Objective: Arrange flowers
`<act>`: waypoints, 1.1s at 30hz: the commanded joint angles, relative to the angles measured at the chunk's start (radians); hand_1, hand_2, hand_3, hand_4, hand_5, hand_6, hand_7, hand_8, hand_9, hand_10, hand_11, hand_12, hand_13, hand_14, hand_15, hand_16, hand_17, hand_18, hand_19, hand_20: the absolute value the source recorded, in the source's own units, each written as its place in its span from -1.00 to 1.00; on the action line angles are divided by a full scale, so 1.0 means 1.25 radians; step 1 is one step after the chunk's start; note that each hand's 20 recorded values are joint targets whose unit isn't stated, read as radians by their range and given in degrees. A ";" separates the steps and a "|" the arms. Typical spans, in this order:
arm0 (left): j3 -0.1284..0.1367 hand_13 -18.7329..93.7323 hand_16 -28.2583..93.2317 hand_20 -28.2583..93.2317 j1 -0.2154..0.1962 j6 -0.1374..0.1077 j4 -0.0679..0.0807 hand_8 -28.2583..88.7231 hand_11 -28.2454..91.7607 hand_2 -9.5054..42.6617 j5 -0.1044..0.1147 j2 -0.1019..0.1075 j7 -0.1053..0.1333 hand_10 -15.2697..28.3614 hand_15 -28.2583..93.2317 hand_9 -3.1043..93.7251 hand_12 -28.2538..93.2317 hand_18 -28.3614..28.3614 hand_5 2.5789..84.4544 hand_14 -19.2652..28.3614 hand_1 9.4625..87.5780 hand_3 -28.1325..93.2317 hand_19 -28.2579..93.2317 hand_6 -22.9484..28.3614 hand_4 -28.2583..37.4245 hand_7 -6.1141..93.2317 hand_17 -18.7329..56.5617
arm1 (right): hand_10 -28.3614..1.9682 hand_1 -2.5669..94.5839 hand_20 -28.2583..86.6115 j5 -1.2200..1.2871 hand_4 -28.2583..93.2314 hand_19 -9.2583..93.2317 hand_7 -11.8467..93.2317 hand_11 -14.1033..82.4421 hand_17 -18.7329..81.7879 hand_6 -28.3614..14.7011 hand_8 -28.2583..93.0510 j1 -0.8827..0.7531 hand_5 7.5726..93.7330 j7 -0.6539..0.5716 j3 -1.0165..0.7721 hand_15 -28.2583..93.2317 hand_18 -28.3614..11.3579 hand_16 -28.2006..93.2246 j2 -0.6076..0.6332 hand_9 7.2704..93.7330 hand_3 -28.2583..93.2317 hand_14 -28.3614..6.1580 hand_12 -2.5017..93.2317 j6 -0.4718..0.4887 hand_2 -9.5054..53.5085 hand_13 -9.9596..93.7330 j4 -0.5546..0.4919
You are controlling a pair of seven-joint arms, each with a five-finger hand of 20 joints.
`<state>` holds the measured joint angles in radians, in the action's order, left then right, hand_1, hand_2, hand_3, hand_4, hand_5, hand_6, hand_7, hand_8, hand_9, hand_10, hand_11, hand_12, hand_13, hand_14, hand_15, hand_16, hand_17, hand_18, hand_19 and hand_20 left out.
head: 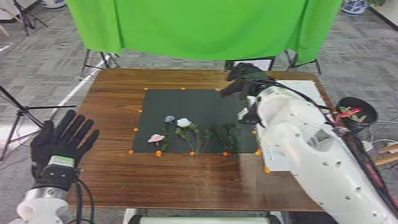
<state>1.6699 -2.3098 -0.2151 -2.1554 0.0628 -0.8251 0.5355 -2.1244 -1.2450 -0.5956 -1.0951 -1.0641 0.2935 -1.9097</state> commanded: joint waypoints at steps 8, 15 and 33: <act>0.006 -0.20 -0.64 -0.35 -0.024 0.015 -0.010 -0.66 -0.17 -0.20 0.003 -0.003 0.005 0.37 0.09 -0.18 -0.35 0.51 0.01 0.45 -0.50 0.65 0.06 0.22 -1.00 -0.60 -0.69 | -0.12 -0.04 0.08 -0.010 -1.00 0.86 -0.52 -0.53 0.16 0.07 -0.71 -0.172 0.00 -0.108 -0.167 0.40 -0.61 -0.15 0.159 -0.02 0.72 0.03 -0.65 0.011 -1.00 0.47 0.003; 0.006 -0.20 -0.64 -0.35 -0.021 0.011 -0.009 -0.66 -0.17 -0.19 0.001 -0.006 -0.002 0.37 0.09 -0.17 -0.35 0.51 0.01 0.45 -0.50 0.66 0.06 0.22 -1.00 -0.61 -0.69 | -0.11 -0.02 0.08 -0.006 -1.00 0.86 -0.53 -0.53 0.16 0.06 -0.71 -0.173 -0.02 -0.121 -0.167 0.40 -0.61 -0.16 0.154 -0.03 0.73 0.05 -0.66 0.023 -1.00 0.48 0.037; -0.010 -0.20 -0.64 -0.35 -0.015 0.008 -0.008 -0.66 -0.17 -0.18 -0.002 -0.017 -0.011 0.37 0.09 -0.18 -0.35 0.51 0.01 0.45 -0.49 0.65 0.06 0.22 -1.00 -0.60 -0.69 | 0.27 0.20 0.05 0.024 -1.00 0.84 -0.46 -0.49 0.17 0.23 -0.74 -0.162 0.08 -0.095 -0.140 0.28 -0.53 -0.01 0.148 0.08 0.62 0.23 -0.70 -0.012 -0.93 0.57 0.147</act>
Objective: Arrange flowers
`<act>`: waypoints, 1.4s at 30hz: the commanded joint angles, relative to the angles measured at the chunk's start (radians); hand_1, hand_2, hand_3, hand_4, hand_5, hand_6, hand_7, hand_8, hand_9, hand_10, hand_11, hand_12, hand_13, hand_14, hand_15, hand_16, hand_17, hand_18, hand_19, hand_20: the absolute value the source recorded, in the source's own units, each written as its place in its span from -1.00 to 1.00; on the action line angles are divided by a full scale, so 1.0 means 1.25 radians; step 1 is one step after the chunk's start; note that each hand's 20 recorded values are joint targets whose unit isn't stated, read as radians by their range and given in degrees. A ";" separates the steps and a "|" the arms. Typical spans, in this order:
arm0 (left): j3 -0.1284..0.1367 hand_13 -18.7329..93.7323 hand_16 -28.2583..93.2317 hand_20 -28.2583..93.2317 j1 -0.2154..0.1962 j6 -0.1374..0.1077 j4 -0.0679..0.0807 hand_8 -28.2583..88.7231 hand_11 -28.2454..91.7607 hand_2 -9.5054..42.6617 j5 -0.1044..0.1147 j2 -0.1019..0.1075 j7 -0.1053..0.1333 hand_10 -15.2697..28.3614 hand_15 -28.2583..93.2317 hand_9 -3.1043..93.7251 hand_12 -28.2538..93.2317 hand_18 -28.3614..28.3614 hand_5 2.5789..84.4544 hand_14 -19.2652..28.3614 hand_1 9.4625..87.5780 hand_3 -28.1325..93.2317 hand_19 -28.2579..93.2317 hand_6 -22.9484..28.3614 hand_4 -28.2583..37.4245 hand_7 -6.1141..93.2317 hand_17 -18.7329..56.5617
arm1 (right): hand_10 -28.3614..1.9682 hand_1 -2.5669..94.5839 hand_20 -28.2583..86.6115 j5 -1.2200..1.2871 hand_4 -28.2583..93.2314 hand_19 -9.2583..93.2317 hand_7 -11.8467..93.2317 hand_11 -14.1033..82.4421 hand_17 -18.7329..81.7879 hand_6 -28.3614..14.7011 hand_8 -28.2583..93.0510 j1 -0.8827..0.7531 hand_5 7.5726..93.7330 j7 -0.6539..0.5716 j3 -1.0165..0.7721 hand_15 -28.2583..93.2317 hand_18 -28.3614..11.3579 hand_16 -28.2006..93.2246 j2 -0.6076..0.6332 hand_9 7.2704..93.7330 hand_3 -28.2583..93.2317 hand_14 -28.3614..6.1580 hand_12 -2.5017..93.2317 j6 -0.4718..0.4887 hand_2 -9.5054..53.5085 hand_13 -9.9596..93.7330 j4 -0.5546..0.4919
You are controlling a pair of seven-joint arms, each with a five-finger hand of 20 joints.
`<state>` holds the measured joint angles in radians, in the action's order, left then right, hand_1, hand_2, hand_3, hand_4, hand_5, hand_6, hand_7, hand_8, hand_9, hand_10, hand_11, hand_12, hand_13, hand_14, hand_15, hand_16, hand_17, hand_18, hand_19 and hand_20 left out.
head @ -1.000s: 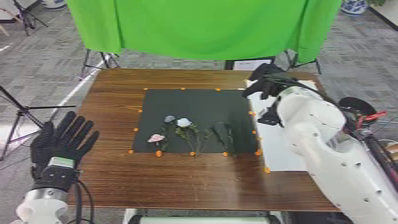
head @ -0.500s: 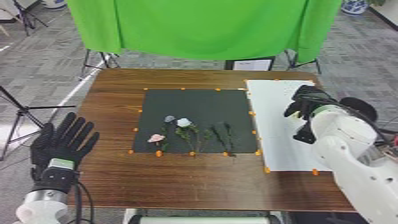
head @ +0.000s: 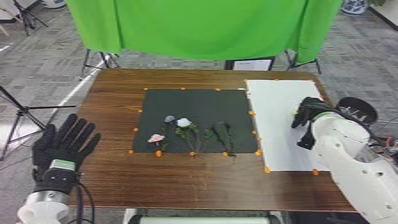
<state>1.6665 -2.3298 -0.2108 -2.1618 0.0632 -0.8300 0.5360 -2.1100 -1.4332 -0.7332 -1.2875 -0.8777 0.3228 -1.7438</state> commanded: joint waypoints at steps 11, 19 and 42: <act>-0.011 -0.20 -0.64 -0.35 0.011 0.005 -0.001 -0.66 -0.17 -0.18 -0.012 -0.019 -0.028 0.38 0.09 -0.18 -0.35 0.51 0.00 0.45 -0.49 0.65 0.06 0.22 -1.00 -0.60 -0.69 | 0.20 0.05 0.11 0.008 -1.00 0.82 -0.42 -0.45 0.18 0.31 -0.70 0.000 0.29 0.023 0.062 0.27 -0.58 -0.11 -0.020 0.33 0.58 0.17 -0.66 -0.106 -0.89 0.62 0.042; -0.011 -0.20 -0.64 -0.35 0.010 0.007 0.000 -0.66 -0.17 -0.18 -0.011 -0.015 -0.026 0.38 0.09 -0.18 -0.35 0.51 0.00 0.45 -0.50 0.66 0.06 0.22 -1.00 -0.60 -0.69 | 0.32 0.34 0.12 -0.040 -1.00 0.82 -0.28 -0.52 0.18 0.41 -0.54 -0.023 0.53 0.042 0.084 0.26 -0.53 -0.08 -0.006 0.64 0.35 0.21 -0.44 -0.131 -0.70 0.66 0.026; 0.004 -0.20 -0.64 -0.35 -0.015 -0.006 -0.010 -0.66 -0.17 -0.18 -0.015 -0.018 -0.032 0.38 0.09 -0.18 -0.35 0.51 0.00 0.45 -0.50 0.66 0.06 0.22 -1.00 -0.60 -0.69 | 0.30 0.30 0.16 -0.081 -1.00 0.81 -0.25 -0.54 0.19 0.41 -0.55 0.120 0.54 0.279 0.247 0.26 -0.51 -0.06 -0.040 0.63 0.42 0.24 -0.42 -0.070 -0.70 0.65 -0.136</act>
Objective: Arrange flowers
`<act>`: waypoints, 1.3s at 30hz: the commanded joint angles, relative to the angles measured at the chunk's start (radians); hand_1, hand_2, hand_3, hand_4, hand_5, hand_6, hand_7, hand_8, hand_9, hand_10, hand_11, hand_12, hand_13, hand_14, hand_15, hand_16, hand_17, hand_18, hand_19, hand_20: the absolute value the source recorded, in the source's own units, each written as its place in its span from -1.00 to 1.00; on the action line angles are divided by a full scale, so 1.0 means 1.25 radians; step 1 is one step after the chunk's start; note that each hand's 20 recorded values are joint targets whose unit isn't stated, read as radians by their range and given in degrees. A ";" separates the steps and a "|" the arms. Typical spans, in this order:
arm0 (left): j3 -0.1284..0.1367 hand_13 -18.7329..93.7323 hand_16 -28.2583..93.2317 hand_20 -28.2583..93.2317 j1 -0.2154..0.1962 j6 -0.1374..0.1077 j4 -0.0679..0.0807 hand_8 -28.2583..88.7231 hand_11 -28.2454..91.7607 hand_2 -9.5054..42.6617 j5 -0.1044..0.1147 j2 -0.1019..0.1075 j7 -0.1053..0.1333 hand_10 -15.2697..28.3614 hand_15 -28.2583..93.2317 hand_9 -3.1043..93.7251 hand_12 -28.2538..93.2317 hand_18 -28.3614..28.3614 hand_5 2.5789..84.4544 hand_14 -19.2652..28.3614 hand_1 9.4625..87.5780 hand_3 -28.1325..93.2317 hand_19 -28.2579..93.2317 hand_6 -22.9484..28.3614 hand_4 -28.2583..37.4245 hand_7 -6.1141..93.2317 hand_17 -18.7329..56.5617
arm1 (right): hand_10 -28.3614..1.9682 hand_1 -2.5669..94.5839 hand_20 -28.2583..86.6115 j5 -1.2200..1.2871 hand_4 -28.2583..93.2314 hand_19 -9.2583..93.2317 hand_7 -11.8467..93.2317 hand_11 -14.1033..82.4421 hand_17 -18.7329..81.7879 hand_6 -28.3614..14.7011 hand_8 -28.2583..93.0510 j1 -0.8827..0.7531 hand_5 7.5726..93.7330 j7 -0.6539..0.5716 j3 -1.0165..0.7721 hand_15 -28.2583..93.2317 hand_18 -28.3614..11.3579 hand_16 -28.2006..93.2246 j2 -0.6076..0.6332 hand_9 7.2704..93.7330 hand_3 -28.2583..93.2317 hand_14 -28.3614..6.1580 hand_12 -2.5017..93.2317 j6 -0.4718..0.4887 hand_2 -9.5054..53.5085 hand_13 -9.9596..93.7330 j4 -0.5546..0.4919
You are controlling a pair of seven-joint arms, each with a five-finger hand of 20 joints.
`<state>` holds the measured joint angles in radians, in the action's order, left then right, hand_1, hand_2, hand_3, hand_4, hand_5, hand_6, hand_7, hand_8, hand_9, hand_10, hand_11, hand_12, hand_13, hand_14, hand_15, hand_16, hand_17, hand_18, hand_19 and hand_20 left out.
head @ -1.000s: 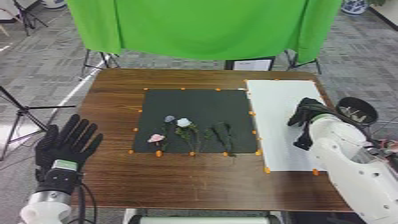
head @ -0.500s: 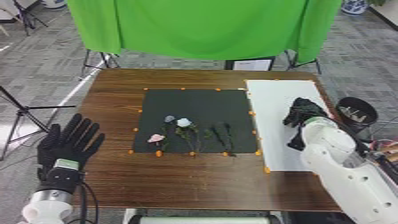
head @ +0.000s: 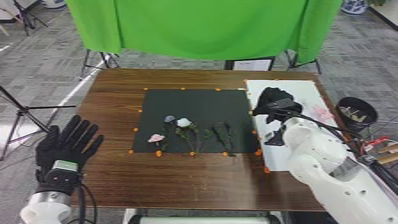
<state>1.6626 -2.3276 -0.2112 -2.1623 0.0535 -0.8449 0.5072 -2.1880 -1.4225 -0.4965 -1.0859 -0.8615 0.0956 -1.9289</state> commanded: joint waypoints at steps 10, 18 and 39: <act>0.010 -0.20 -0.64 -0.35 -0.023 -0.001 -0.011 -0.66 -0.17 -0.18 -0.002 0.002 0.003 0.38 0.09 -0.18 -0.35 0.51 0.01 0.45 -0.49 0.65 0.06 0.22 -1.00 -0.60 -0.69 | 0.27 0.27 0.16 -0.082 -1.00 0.81 -0.27 -0.52 0.19 0.40 -0.56 0.165 0.55 0.120 0.195 0.27 -0.53 -0.07 -0.060 0.60 0.47 0.23 -0.45 0.149 -0.72 0.64 0.039; 0.014 -0.20 -0.64 -0.35 -0.024 -0.002 -0.010 -0.66 -0.17 -0.18 0.000 0.005 0.003 0.38 0.09 -0.18 -0.35 0.51 0.01 0.45 -0.49 0.66 0.06 0.22 -1.00 -0.60 -0.69 | 0.26 0.25 0.16 -0.111 -1.00 0.82 -0.28 -0.51 0.19 0.39 -0.56 0.186 0.55 0.126 0.246 0.27 -0.54 -0.07 -0.068 0.60 0.48 0.23 -0.45 0.153 -0.74 0.65 0.052; 0.016 -0.19 -0.65 -0.35 -0.022 -0.020 -0.013 -0.67 -0.16 -0.16 0.013 0.010 0.008 0.38 0.10 -0.17 -0.35 0.51 0.02 0.46 -0.49 0.65 0.06 0.23 -1.00 -0.60 -0.68 | 0.25 0.21 0.15 -0.137 -1.00 0.82 -0.32 -0.50 0.19 0.34 -0.57 0.217 0.47 0.104 0.280 0.28 -0.57 -0.08 -0.137 0.52 0.54 0.22 -0.49 0.228 -0.84 0.63 0.073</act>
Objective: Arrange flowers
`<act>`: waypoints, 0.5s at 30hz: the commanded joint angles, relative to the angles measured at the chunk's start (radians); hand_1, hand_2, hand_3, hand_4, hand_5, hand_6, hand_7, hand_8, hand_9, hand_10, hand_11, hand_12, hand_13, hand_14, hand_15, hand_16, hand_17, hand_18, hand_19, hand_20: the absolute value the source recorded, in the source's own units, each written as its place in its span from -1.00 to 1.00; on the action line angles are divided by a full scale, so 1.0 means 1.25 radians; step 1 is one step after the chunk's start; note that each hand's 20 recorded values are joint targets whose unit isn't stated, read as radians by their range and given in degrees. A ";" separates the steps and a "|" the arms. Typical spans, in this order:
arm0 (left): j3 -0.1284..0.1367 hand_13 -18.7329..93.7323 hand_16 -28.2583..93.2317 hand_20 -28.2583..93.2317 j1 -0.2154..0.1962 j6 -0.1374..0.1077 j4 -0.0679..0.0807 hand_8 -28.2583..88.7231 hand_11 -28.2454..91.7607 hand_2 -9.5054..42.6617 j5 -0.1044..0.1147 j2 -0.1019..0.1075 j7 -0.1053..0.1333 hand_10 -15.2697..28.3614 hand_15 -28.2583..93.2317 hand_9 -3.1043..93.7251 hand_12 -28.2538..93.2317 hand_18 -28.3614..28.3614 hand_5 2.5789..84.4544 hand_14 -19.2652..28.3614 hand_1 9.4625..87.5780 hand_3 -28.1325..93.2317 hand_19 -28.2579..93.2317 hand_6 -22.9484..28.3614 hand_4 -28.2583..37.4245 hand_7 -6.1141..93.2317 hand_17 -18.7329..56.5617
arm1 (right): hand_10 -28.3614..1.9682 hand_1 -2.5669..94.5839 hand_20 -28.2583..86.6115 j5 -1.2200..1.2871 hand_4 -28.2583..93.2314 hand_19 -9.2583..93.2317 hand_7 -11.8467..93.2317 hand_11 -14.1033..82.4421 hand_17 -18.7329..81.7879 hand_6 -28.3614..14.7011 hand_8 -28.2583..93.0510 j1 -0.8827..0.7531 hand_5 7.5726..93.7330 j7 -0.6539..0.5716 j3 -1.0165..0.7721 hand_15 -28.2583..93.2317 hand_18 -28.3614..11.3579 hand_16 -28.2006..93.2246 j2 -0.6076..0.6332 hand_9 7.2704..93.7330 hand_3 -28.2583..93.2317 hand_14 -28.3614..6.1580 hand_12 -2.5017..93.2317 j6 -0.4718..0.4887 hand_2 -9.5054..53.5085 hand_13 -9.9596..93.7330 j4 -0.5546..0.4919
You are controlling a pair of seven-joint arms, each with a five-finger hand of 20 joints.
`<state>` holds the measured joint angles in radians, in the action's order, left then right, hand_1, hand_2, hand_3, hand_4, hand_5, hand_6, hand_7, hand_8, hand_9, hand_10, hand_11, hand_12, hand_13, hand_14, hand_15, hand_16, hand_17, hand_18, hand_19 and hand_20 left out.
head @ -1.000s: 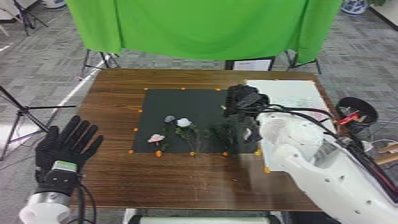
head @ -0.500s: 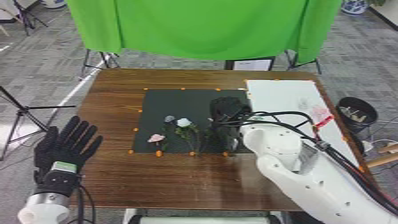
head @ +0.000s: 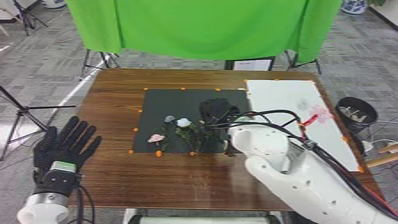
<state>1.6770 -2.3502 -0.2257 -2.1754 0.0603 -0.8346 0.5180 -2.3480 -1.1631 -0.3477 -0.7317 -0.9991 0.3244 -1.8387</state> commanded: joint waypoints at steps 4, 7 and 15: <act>0.005 -0.19 -0.65 -0.35 -0.001 -0.008 -0.003 -0.66 -0.16 -0.16 0.007 0.003 -0.003 0.38 0.10 -0.17 -0.35 0.51 0.02 0.46 -0.49 0.65 0.07 0.22 -1.00 -0.60 -0.68 | 0.23 0.20 0.12 -0.007 -1.00 0.80 -0.34 -0.46 0.18 0.31 -0.58 0.011 0.45 -0.018 -0.005 0.25 -0.55 -0.06 -0.033 0.48 0.55 0.22 -0.54 0.050 -0.89 0.62 0.001; 0.009 -0.19 -0.65 -0.35 -0.003 -0.010 -0.002 -0.67 -0.16 -0.16 0.007 0.001 -0.003 0.38 0.10 -0.17 -0.35 0.51 0.02 0.46 -0.49 0.66 0.07 0.23 -1.00 -0.60 -0.68 | 0.20 0.20 0.10 -0.004 -1.00 0.79 -0.35 -0.44 0.18 0.30 -0.58 0.011 0.44 -0.019 -0.008 0.22 -0.55 -0.02 -0.036 0.46 0.56 0.24 -0.57 0.063 -0.92 0.61 -0.001; 0.011 -0.19 -0.65 -0.35 -0.007 -0.013 -0.005 -0.66 -0.15 -0.50 0.007 0.000 0.006 0.37 0.10 -0.17 -0.35 0.51 0.01 0.44 -0.41 0.67 0.07 0.23 -0.98 -0.59 -0.68 | 0.08 0.14 0.09 0.005 -1.00 0.79 -0.37 -0.43 0.16 0.29 -0.58 0.012 0.39 -0.030 -0.014 0.17 -0.57 0.04 -0.038 0.39 0.62 0.26 -0.62 0.069 -1.00 0.59 -0.002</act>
<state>1.6800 -2.3481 -0.2307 -2.1751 0.0656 -0.8321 0.5221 -2.3415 -1.1591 -0.3743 -0.7359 -1.0394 0.3872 -1.8353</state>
